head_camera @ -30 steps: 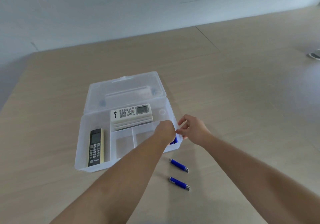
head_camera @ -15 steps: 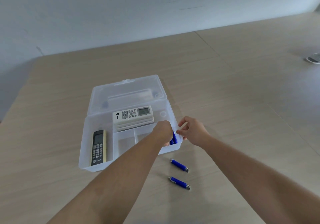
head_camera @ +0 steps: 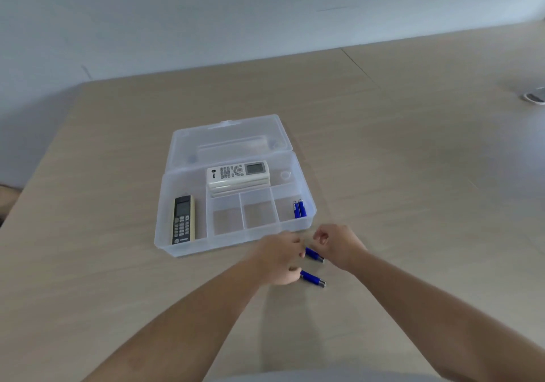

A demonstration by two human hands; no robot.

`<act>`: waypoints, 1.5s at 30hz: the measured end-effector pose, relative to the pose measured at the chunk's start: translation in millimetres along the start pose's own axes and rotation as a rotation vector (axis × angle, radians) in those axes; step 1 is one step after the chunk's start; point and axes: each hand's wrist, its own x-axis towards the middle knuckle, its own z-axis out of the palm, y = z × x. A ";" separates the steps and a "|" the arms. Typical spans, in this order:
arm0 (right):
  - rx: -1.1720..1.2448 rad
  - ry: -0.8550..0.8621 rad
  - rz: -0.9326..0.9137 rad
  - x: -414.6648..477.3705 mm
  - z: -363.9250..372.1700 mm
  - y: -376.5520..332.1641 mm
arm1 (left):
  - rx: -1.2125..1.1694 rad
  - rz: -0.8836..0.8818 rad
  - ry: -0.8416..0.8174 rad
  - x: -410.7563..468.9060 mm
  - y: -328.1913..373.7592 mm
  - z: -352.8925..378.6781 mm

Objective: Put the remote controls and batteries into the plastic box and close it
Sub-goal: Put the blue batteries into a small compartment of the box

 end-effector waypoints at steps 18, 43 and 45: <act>0.322 -0.136 -0.245 -17.2 -71.8 -37.4 | -1.231 -0.393 -0.088 -1.4 -22.0 -57.8; -0.601 -0.174 -0.208 96.5 -9.1 -95.5 | -1.314 -0.580 0.289 30.9 -91.0 -88.1; -0.648 -0.180 -0.212 101.8 -5.0 -94.6 | -1.308 -0.579 0.282 33.2 -92.3 -85.9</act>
